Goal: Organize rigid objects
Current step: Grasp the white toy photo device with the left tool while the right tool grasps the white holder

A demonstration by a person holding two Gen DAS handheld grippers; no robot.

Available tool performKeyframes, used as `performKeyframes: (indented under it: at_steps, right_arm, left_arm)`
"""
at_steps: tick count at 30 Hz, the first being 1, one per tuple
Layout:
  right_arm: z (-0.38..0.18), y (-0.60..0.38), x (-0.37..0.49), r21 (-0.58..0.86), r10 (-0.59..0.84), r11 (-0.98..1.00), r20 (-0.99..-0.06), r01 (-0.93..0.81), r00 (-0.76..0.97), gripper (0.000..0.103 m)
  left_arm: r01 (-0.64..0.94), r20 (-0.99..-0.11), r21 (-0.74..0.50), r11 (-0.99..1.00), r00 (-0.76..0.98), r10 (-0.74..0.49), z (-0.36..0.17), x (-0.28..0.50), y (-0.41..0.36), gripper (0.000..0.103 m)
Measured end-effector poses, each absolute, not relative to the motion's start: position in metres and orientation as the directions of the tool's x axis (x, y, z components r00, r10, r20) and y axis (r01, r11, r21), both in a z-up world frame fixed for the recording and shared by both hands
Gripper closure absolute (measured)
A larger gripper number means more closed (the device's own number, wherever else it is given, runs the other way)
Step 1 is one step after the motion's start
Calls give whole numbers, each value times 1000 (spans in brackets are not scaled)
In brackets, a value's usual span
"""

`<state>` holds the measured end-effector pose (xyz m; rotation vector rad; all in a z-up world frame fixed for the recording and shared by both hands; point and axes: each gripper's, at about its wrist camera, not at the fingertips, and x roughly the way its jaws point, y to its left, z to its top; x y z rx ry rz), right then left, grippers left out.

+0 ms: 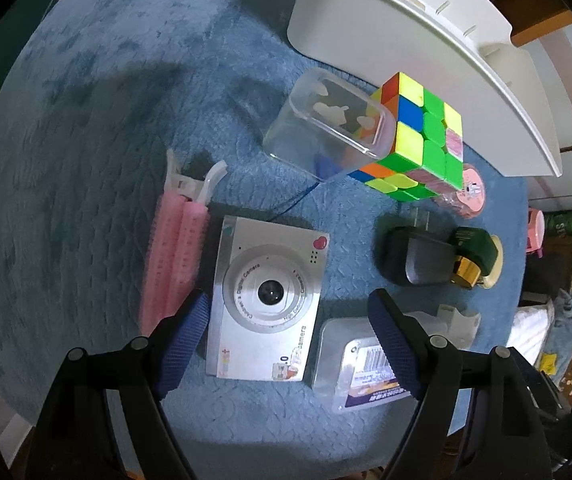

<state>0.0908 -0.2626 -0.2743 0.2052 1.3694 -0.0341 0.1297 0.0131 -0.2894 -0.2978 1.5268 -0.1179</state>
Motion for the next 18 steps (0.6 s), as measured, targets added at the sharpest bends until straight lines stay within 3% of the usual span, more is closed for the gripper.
performKeyframes:
  at_steps: [18]
  right_arm:
    - [-312, -245, 117, 103, 83, 981, -989, 166, 124, 23]
  left_arm:
    - [-12, -993, -116, 993, 31, -116, -318, 137, -29, 19]
